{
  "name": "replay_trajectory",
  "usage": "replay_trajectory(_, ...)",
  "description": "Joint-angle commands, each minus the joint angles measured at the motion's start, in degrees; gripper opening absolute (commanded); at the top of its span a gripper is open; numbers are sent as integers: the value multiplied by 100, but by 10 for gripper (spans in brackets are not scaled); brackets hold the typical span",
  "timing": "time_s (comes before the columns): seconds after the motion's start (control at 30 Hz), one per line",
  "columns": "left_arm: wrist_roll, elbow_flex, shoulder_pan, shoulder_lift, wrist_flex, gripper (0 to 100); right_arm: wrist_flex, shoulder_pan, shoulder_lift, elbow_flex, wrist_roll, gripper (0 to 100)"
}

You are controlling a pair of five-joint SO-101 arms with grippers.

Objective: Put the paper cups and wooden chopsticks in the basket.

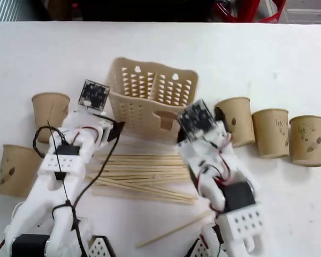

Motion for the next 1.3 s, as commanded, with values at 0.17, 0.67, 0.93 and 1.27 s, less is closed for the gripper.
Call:
replay_trajectory(0.17, 62, -237, -57, -22, 18, 354, 1754, 2651, -690, -862, 1011, 322)
replay_trajectory(0.67, 53, -220, -48, -13, 44, 354, 2026, 5059, 4910, -5029, 6022, 322)
replay_trajectory(0.93, 44, -53, -31, -13, -167, 354, 3327, 5279, 7793, -8484, 7481, 322)
replay_trajectory(1.27, 44, -44, -57, -13, -237, 354, 4576, 5332, 10826, -11930, 7930, 322)
